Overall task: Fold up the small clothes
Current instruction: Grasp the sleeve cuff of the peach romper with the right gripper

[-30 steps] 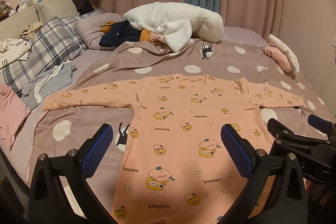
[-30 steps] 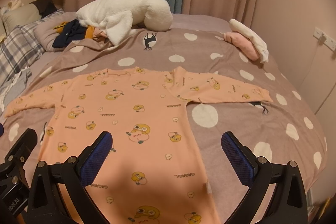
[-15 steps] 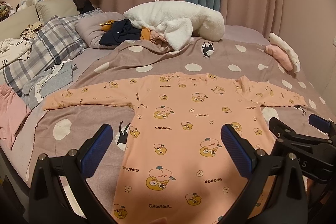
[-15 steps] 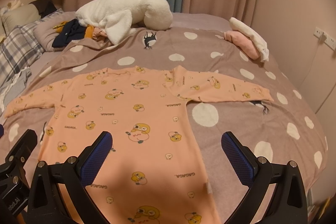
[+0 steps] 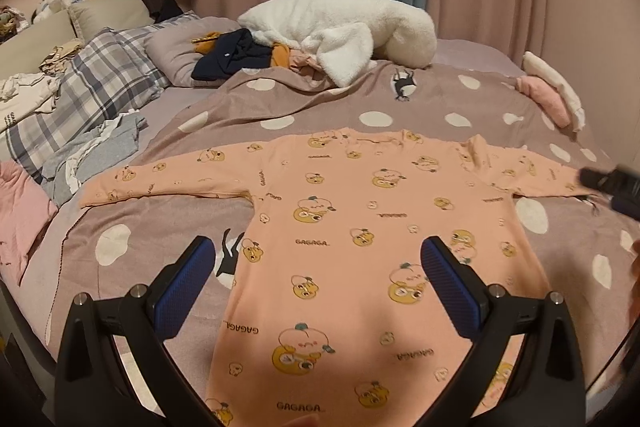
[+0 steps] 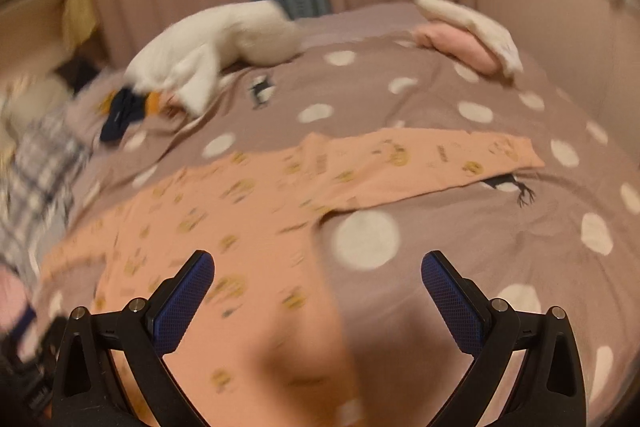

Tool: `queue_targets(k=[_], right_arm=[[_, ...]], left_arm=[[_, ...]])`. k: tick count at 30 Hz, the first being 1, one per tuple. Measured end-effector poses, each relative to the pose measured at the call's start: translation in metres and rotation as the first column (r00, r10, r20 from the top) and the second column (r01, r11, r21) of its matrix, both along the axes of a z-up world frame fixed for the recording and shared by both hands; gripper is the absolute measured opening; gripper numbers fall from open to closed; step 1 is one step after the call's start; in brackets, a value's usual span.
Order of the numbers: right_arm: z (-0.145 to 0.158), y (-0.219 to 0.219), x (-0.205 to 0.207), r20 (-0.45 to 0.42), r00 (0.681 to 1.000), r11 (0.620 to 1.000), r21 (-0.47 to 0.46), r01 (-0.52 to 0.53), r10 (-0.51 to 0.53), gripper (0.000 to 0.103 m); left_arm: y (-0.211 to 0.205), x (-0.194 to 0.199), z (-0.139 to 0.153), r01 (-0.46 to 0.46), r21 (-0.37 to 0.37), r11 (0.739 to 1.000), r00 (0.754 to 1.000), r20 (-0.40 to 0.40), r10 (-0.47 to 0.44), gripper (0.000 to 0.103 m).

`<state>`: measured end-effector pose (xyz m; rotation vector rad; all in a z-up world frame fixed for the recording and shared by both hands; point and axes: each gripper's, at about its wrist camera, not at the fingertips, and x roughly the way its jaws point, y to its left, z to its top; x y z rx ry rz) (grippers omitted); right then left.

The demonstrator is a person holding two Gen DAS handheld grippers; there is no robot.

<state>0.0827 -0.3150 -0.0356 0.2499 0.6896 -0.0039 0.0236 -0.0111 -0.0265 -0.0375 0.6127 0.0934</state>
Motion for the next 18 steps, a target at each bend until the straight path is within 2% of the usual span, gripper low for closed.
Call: queue_targets(k=[3, 5, 6, 7, 10, 12, 14, 15, 18], right_arm=[[-0.009, -0.056, 0.017, -0.036, 0.997, 0.997, 0.043, 0.068, -0.067, 0.103], [-0.023, -0.103, 0.027, -0.049, 0.992, 0.985, 0.124, 0.119, -0.114, 0.103], [-0.031, -0.128, 0.032, -0.072, 0.985, 0.968, 0.187, 0.169, -0.158, 0.103], [-0.04, -0.148, 0.036, -0.097, 0.977, 0.946, 0.248, 0.211, -0.192, 0.103], [-0.07, -0.206, 0.044, -0.114, 0.962, 0.835, 0.479, 0.271, -0.247, 0.103], [-0.095, -0.231, 0.049, -0.107, 0.96, 0.733, 0.625, 0.268, -0.259, 0.103], [-0.114, -0.246, 0.058, -0.128, 0.952, 0.645, 0.71, 0.284, -0.278, 0.103], [-0.115, -0.248, 0.061, -0.113, 0.953, 0.632, 0.725, 0.273, -0.282, 0.103], [-0.1, -0.246, 0.073, -0.022, 0.957, 0.642, 0.737, 0.212, -0.291, 0.103]], left_arm=[[0.001, 0.006, -0.005, -0.011, -0.024, 1.0, 1.0, 0.018, 0.012, 0.103], [0.004, 0.012, -0.009, -0.01, -0.066, 0.998, 1.0, 0.013, 0.011, 0.103], [0.005, 0.014, -0.011, -0.011, -0.092, 0.996, 1.0, 0.009, 0.012, 0.103], [0.005, 0.016, -0.012, -0.012, -0.109, 0.994, 1.0, 0.008, 0.013, 0.103], [0.003, 0.025, -0.018, -0.012, -0.154, 0.988, 1.0, 0.004, 0.013, 0.103], [0.001, 0.031, -0.02, -0.009, -0.155, 0.988, 1.0, 0.001, 0.009, 0.103], [0.0, 0.036, -0.023, -0.022, -0.144, 0.989, 1.0, -0.002, 0.022, 0.103], [-0.001, 0.039, -0.024, -0.031, -0.136, 0.99, 1.0, -0.005, 0.031, 0.103], [-0.004, 0.045, -0.028, -0.03, -0.115, 0.993, 0.999, -0.015, 0.028, 0.103]])
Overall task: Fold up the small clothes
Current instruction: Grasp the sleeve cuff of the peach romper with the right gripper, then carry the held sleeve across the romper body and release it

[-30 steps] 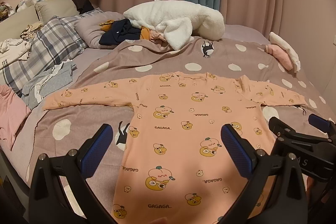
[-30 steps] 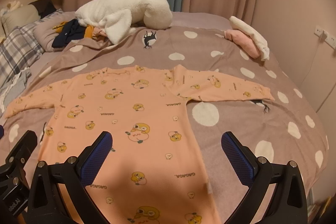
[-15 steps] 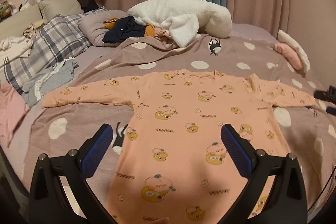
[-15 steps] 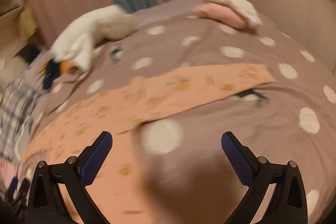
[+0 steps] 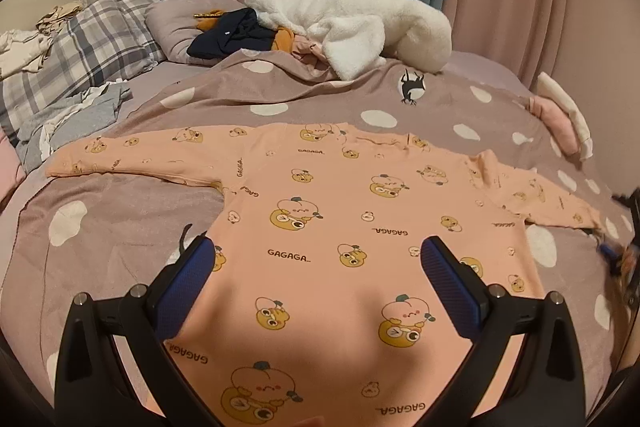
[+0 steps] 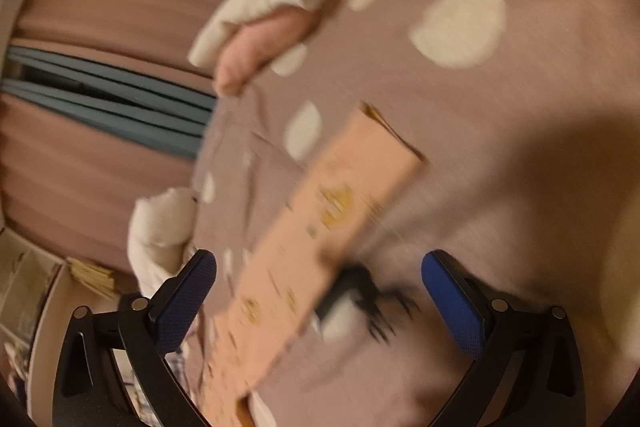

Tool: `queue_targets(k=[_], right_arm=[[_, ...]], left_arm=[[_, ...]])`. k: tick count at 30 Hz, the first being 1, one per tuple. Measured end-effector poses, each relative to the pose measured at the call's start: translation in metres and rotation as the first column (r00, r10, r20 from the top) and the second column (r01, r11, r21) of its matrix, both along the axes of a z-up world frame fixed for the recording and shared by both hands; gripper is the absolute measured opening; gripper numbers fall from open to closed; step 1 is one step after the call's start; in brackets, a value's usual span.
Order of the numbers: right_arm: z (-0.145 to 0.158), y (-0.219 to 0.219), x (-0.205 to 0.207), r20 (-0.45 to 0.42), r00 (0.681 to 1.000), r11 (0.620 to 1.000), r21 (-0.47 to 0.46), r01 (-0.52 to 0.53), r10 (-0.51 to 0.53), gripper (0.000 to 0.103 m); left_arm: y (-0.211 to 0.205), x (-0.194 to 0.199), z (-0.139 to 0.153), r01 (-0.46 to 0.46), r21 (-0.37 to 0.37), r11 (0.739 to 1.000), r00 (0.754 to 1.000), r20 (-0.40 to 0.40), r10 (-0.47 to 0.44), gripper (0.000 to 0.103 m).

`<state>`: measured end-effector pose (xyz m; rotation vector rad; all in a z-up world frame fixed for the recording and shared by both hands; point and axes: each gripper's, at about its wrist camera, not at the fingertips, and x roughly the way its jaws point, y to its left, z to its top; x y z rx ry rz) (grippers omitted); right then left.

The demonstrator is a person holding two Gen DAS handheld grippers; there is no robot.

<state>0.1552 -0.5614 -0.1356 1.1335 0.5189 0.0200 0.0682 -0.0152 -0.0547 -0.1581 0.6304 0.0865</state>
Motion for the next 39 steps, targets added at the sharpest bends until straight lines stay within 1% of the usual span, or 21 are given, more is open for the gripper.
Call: queue_targets(k=[2, 4, 6, 8, 10, 11, 12, 13, 14, 15, 17, 20, 22, 25, 26, 27, 30, 33, 35, 37, 39], right_arm=[[0.002, 0.003, 0.014, 0.001, 1.0, 1.0, 0.008, -0.017, 0.017, 0.102], [0.006, 0.005, 0.023, -0.029, 1.0, 1.0, -0.001, -0.008, 0.008, 0.097], [0.009, 0.001, 0.028, 0.008, 0.999, 0.999, 0.008, -0.037, 0.037, 0.097], [0.006, -0.007, 0.029, 0.026, 0.999, 0.999, 0.023, -0.045, 0.044, 0.092], [0.003, -0.016, 0.029, 0.039, 0.999, 0.997, 0.073, -0.021, 0.018, 0.07], [-0.003, -0.023, 0.028, 0.034, 0.999, 0.995, 0.097, -0.006, 0.003, 0.064], [-0.009, -0.03, 0.027, 0.015, 1.0, 0.994, 0.106, 0.014, -0.015, 0.048], [-0.015, -0.033, 0.027, -0.019, 0.999, 0.994, 0.103, 0.032, -0.031, 0.028], [-0.022, -0.038, 0.024, -0.051, 0.998, 0.994, 0.095, 0.049, -0.044, 0.019], [-0.024, -0.041, 0.023, -0.057, 0.997, 0.994, 0.094, 0.057, -0.052, 0.011], [-0.02, -0.042, 0.018, -0.036, 0.997, 0.993, 0.085, 0.077, -0.074, 0.01], [0.001, -0.032, 0.021, -0.045, 0.995, 0.996, -0.003, 0.085, -0.085, 0.009], [0.017, -0.022, 0.025, -0.023, 0.998, 0.997, -0.041, 0.061, -0.062, 0.009], [0.065, 0.007, 0.029, 0.017, 1.0, 0.992, -0.124, 0.012, -0.01, 0.009], [0.073, 0.016, 0.029, 0.028, 1.0, 0.989, -0.148, -0.005, 0.009, 0.009], [0.094, 0.035, 0.03, 0.042, 0.998, 0.982, -0.185, -0.032, 0.041, 0.009], [0.128, 0.085, 0.036, 0.067, 0.991, 0.964, -0.247, -0.098, 0.118, 0.009], [0.153, 0.143, 0.049, 0.054, 0.981, 0.935, -0.318, -0.159, 0.185, 0.009], [0.161, 0.18, 0.056, 0.038, 0.975, 0.918, -0.347, -0.191, 0.218, 0.009], [0.166, 0.211, 0.064, 0.038, 0.966, 0.908, -0.351, -0.228, 0.257, 0.009], [0.17, 0.245, 0.073, 0.035, 0.951, 0.891, -0.362, -0.275, 0.307, 0.009]], left_arm=[[-0.001, 0.002, -0.003, 0.006, -0.003, 1.0, 1.0, -0.01, -0.006, 0.103], [-0.002, 0.003, -0.004, 0.02, -0.009, 1.0, 1.0, -0.02, -0.02, 0.103], [-0.002, 0.004, -0.003, 0.027, -0.012, 1.0, 0.999, -0.016, -0.028, 0.103], [-0.002, 0.004, -0.003, 0.025, -0.01, 1.0, 1.0, -0.01, -0.025, 0.103], [-0.003, 0.006, -0.002, 0.026, -0.008, 1.0, 1.0, -0.01, -0.026, 0.103], [-0.003, 0.006, -0.003, 0.026, -0.009, 1.0, 1.0, -0.012, -0.026, 0.103], [-0.003, 0.007, -0.003, 0.026, -0.01, 1.0, 1.0, -0.014, -0.026, 0.103], [-0.004, 0.008, -0.003, 0.025, -0.007, 1.0, 1.0, -0.015, -0.025, 0.103], [-0.004, 0.008, -0.003, 0.023, -0.003, 1.0, 1.0, -0.016, -0.023, 0.103], [-0.004, 0.009, -0.003, 0.018, 0.0, 1.0, 1.0, -0.017, -0.018, 0.103], [-0.004, 0.01, -0.002, 0.011, 0.001, 1.0, 1.0, -0.013, -0.011, 0.103], [-0.002, 0.007, 0.001, 0.018, 0.0, 1.0, 1.0, 0.002, -0.018, 0.103], [0.0, 0.005, 0.004, 0.002, 0.031, 1.0, 1.0, 0.003, -0.002, 0.103], [0.006, 0.006, 0.006, -0.073, 0.117, 0.99, 0.997, -0.016, 0.075, 0.103], [0.009, 0.006, 0.006, -0.084, 0.138, 0.987, 0.996, -0.025, 0.088, 0.103], [0.013, 0.007, 0.005, -0.088, 0.152, 0.985, 0.995, -0.035, 0.094, 0.103], [0.026, 0.004, 0.005, -0.095, 0.16, 0.983, 0.993, -0.051, 0.104, 0.103], [0.039, -0.005, 0.01, -0.053, 0.125, 0.991, 0.998, -0.028, 0.057, 0.103], [0.048, -0.011, 0.011, -0.051, 0.108, 0.993, 0.998, -0.02, 0.053, 0.103], [0.058, -0.015, 0.013, -0.037, 0.068, 0.997, 0.999, -0.027, 0.039, 0.103], [0.08, -0.02, 0.017, -0.051, -0.051, 0.997, 0.999, -0.015, 0.05, 0.103]])
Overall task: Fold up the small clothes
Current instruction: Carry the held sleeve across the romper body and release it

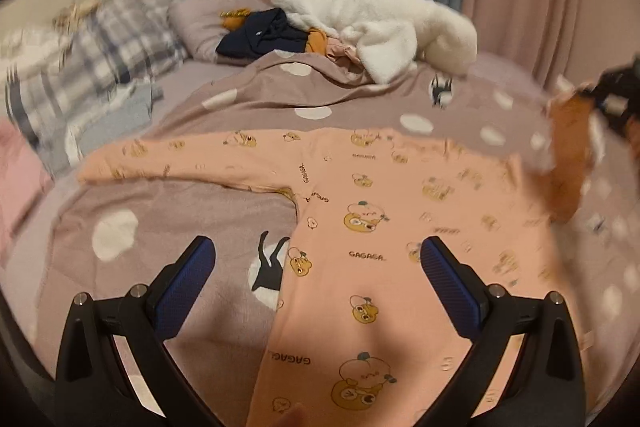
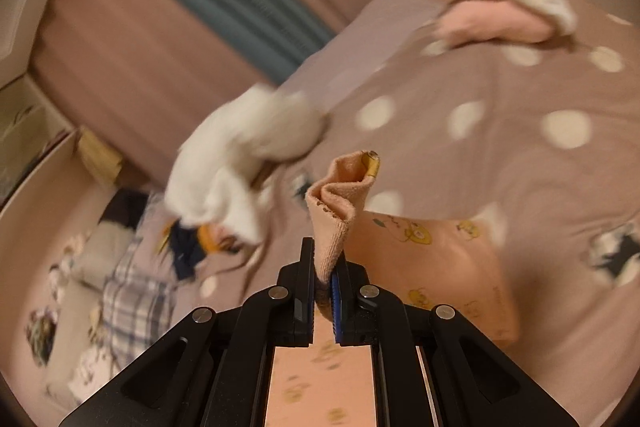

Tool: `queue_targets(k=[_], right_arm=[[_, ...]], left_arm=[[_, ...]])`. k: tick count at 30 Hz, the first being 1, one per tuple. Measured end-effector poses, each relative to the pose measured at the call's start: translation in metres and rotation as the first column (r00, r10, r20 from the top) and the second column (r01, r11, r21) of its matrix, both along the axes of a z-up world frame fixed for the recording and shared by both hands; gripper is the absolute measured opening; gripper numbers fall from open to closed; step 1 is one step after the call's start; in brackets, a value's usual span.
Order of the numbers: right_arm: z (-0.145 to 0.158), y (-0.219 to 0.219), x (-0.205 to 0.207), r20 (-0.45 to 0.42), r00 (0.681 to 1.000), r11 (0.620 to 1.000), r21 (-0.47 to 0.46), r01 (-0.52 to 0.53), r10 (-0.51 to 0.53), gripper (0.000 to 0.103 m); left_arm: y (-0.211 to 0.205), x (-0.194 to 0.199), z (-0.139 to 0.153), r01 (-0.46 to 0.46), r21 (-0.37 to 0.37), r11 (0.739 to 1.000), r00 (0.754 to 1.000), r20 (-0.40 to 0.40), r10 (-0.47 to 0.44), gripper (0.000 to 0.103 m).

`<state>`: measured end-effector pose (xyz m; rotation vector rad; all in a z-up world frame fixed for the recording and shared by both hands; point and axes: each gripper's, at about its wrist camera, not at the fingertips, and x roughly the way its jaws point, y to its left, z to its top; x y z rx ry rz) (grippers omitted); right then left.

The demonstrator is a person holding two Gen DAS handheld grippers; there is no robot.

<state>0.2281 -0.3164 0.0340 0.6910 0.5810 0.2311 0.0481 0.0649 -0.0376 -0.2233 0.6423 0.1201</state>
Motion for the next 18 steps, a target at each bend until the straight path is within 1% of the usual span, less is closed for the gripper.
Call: queue_targets(k=[1, 3, 5, 7, 8, 9, 11, 13, 15, 16, 18], right_arm=[[0.002, 0.016, 0.004, -0.005, 1.0, 1.0, -0.015, -0.02, 0.02, 0.009], [0.003, 0.048, 0.014, -0.023, 0.998, 0.997, -0.056, -0.061, 0.06, 0.009], [0.003, 0.082, 0.02, -0.039, 0.994, 0.99, -0.093, -0.107, 0.103, 0.009], [0.002, 0.118, 0.026, -0.055, 0.987, 0.98, -0.121, -0.156, 0.15, 0.009], [0.0, 0.128, 0.027, -0.061, 0.984, 0.977, -0.125, -0.171, 0.165, 0.009], [-0.002, 0.147, 0.03, -0.07, 0.979, 0.972, -0.13, -0.198, 0.191, 0.009], [-0.008, 0.165, 0.026, -0.081, 0.972, 0.965, -0.124, -0.229, 0.22, 0.009], [-0.018, 0.192, 0.029, -0.096, 0.963, 0.958, -0.112, -0.263, 0.253, 0.009], [-0.029, 0.213, 0.03, -0.114, 0.952, 0.95, -0.105, -0.296, 0.284, 0.009], [-0.04, 0.226, 0.031, -0.129, 0.944, 0.944, -0.099, -0.316, 0.302, 0.009], [-0.061, 0.246, 0.03, -0.191, 0.926, 0.933, -0.093, -0.348, 0.327, 0.009]], left_arm=[[0.01, -0.003, 0.001, -0.019, -0.056, 0.998, 1.0, 0.016, 0.02, 0.103], [0.028, -0.007, 0.002, -0.05, -0.139, 0.989, 0.998, 0.041, 0.056, 0.103], [0.045, -0.009, 0.003, -0.07, -0.173, 0.982, 0.996, 0.044, 0.079, 0.103], [0.057, -0.011, 0.003, -0.1, -0.161, 0.982, 0.993, 0.04, 0.108, 0.103], [0.062, -0.013, 0.003, -0.117, -0.145, 0.983, 0.992, 0.035, 0.124, 0.103], [0.067, -0.013, 0.002, -0.142, -0.118, 0.983, 0.989, 0.029, 0.146, 0.103], [0.076, -0.018, 0.0, -0.158, -0.099, 0.982, 0.986, 0.031, 0.162, 0.103], [0.089, -0.02, -0.002, -0.164, -0.113, 0.98, 0.986, 0.022, 0.168, 0.103], [0.1, -0.022, -0.005, -0.204, -0.13, 0.97, 0.978, 0.003, 0.206, 0.103], [0.105, -0.023, -0.006, -0.227, -0.133, 0.965, 0.974, 0.0, 0.229, 0.103], [0.113, -0.023, -0.01, -0.253, -0.135, 0.958, 0.967, -0.014, 0.253, 0.103]])
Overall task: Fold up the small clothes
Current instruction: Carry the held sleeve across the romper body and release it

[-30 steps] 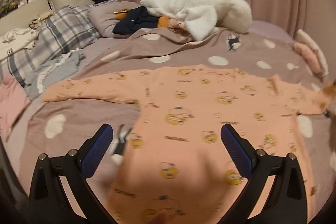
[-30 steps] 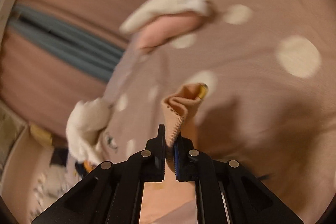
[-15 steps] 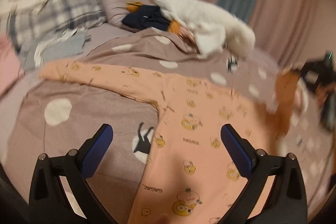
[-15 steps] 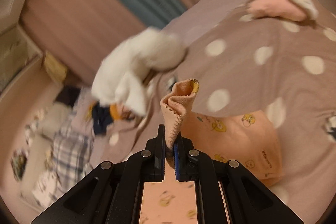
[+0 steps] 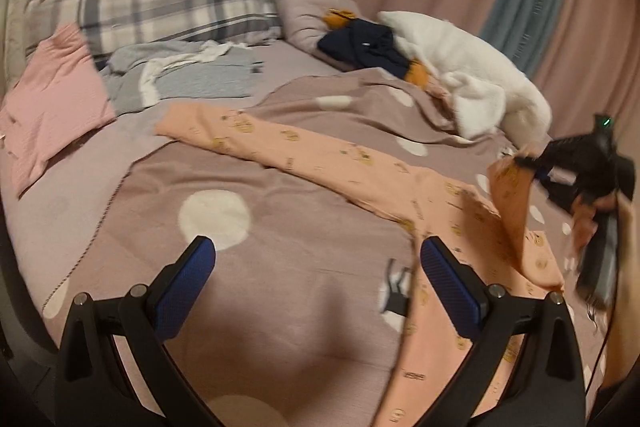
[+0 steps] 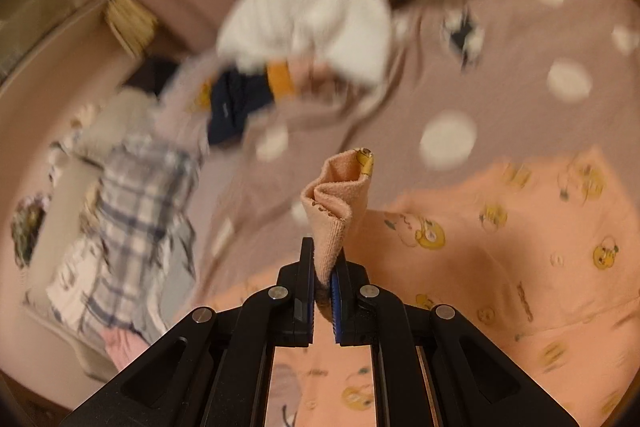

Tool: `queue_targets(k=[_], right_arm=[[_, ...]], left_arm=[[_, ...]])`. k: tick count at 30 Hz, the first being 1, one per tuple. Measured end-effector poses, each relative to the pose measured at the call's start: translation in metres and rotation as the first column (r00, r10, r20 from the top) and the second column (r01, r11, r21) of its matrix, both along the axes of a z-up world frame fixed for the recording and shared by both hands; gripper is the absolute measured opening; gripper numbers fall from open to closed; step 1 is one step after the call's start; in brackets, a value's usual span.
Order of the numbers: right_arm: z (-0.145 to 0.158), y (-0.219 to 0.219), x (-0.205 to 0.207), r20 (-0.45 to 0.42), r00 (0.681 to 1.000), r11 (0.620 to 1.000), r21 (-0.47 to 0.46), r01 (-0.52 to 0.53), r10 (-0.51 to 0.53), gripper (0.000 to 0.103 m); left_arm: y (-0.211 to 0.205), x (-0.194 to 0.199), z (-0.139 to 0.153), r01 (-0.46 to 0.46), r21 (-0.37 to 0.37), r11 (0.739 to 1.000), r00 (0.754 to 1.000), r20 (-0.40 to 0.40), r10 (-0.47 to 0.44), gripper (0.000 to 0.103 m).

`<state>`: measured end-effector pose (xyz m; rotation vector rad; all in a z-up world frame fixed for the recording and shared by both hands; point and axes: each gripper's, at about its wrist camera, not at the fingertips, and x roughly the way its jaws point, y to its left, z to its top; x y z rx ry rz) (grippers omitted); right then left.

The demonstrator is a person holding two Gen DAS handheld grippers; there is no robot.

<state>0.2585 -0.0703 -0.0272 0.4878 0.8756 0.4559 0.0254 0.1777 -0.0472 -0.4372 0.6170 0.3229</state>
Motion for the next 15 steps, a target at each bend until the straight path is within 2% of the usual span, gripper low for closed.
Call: queue_targets(k=[5, 7, 9, 12, 14, 15], right_arm=[[-0.054, 0.052, 0.0, -0.114, 0.991, 0.996, -0.043, -0.073, 0.068, 0.009], [-0.064, 0.057, -0.001, -0.16, 0.983, 0.995, -0.029, -0.097, 0.091, 0.009], [-0.067, 0.057, -0.002, -0.185, 0.977, 0.993, -0.029, -0.113, 0.106, 0.011], [-0.071, 0.057, -0.005, -0.18, 0.976, 0.993, 0.019, -0.117, 0.118, 0.024], [-0.073, 0.057, -0.006, -0.184, 0.977, 0.993, 0.055, -0.103, 0.112, 0.03], [-0.075, 0.057, -0.006, -0.192, 0.975, 0.992, 0.081, -0.099, 0.113, 0.037]], left_arm=[[0.018, -0.004, -0.006, -0.008, -0.076, 0.997, 1.0, 0.003, 0.008, 0.103], [0.02, -0.007, -0.006, -0.012, -0.064, 0.998, 1.0, 0.013, 0.013, 0.103], [0.02, -0.009, -0.004, -0.026, -0.016, 1.0, 0.999, 0.019, 0.026, 0.103], [0.02, -0.01, -0.006, -0.047, 0.055, 0.997, 0.998, 0.043, 0.044, 0.103], [0.024, -0.01, -0.01, -0.026, 0.034, 0.999, 0.998, 0.062, 0.024, 0.103], [0.027, -0.009, -0.013, -0.016, 0.005, 1.0, 0.998, 0.062, 0.015, 0.103]])
